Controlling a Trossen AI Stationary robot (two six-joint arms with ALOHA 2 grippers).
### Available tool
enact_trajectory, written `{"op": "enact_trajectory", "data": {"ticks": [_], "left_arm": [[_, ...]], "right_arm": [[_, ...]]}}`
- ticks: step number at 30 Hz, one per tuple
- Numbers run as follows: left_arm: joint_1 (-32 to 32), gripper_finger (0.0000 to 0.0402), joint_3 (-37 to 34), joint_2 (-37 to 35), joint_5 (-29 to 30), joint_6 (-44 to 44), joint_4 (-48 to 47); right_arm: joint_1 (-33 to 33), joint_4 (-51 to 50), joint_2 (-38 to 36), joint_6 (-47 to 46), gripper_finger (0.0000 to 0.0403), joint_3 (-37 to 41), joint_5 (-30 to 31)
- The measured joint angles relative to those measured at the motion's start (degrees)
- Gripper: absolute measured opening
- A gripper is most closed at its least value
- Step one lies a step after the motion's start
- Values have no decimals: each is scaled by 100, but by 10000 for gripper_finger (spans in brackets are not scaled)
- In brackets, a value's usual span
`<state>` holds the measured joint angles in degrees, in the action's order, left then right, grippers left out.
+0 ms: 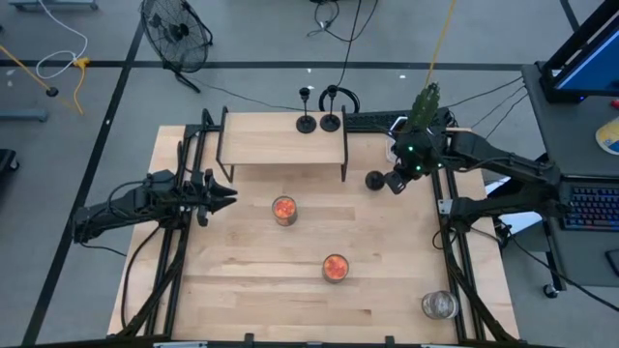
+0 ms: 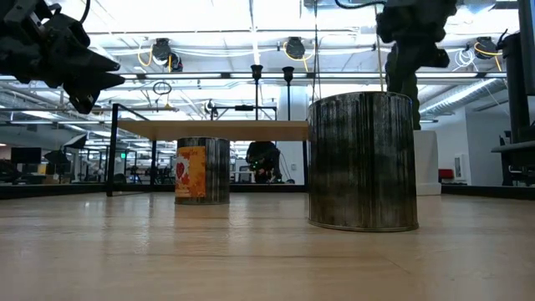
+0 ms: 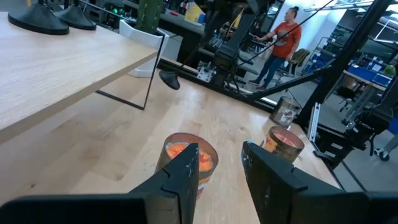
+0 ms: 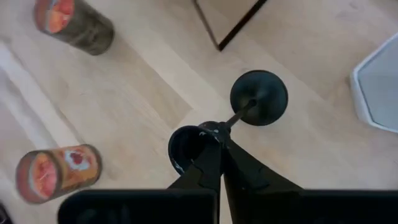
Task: Pick & Place candle stick holders
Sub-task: Put the candle holder on the shelf
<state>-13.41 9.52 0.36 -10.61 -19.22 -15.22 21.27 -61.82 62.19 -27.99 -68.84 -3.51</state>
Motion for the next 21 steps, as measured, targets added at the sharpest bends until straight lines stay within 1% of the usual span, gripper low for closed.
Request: {"op": "enact_trajectory", "data": {"ticks": [5, 11, 15, 18, 21], "left_arm": [[2, 129, 0, 0, 0, -59, 0], [0, 129, 0, 0, 0, -74, 2], [0, 129, 0, 0, 0, -74, 2], [0, 129, 0, 0, 0, -74, 2], [0, 129, 0, 0, 0, -74, 2]], "right_arm": [[3, -19, -7, -38, 2, -332, -682], [1, -23, -7, -394, 1, -721, -1640], [1, 87, -11, -673, 1, -837, -2323], [-28, 537, -11, -910, 1, -842, -2823], [-138, 1466, -10, -1132, 1, -842, -3058]]}}
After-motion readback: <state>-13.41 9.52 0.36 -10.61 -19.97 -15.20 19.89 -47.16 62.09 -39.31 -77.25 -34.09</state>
